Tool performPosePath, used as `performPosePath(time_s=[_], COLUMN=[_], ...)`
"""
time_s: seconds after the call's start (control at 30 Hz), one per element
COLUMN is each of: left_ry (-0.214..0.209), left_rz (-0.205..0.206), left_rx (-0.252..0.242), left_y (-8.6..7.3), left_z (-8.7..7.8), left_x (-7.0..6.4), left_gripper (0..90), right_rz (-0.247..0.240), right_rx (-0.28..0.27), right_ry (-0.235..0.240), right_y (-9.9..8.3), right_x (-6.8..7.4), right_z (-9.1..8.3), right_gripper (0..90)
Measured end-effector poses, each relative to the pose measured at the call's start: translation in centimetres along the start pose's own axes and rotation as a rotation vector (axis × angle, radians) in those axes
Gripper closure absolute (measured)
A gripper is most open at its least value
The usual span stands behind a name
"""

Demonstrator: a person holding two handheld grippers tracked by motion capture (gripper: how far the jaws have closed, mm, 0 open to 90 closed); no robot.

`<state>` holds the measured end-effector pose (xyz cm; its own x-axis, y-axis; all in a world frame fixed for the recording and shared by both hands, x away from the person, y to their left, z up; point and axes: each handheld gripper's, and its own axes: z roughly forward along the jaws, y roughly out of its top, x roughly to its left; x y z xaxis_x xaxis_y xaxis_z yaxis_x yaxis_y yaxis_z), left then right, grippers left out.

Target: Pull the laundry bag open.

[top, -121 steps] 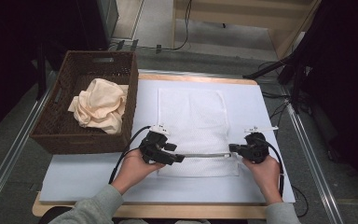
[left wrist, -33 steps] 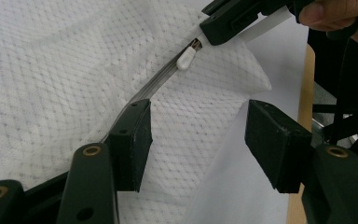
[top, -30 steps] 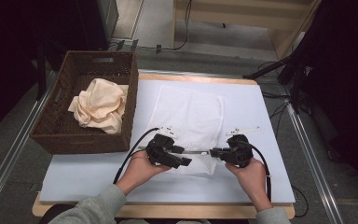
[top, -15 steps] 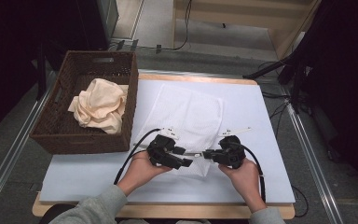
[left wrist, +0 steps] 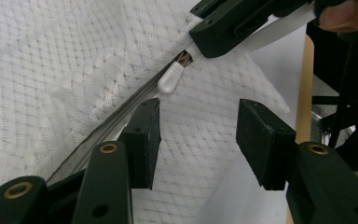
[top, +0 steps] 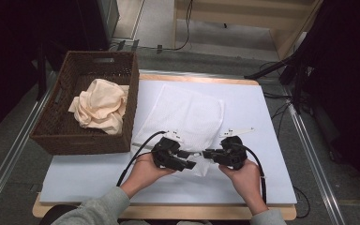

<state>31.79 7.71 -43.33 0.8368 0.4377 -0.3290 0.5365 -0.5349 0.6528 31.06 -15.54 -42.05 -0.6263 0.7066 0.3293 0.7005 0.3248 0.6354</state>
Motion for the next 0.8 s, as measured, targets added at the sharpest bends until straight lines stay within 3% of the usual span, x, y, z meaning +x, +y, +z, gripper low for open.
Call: performPosePath(time_s=[0.43, 0.8], left_ry=[-0.009, -0.034], left_rz=[-0.033, -0.058], left_rx=[-0.009, -0.013], left_y=[0.0, 0.1], left_z=[0.5, 0.2], left_x=[0.5, 0.4], left_gripper=[55.2, 76.6], right_rz=[-0.021, -0.035], right_rx=[-0.016, -0.003], right_ry=[0.029, 0.037], right_y=[0.2, 0.1], right_x=[1.0, 1.3], right_z=[0.0, 0.3], right_gripper=[86.0, 85.9])
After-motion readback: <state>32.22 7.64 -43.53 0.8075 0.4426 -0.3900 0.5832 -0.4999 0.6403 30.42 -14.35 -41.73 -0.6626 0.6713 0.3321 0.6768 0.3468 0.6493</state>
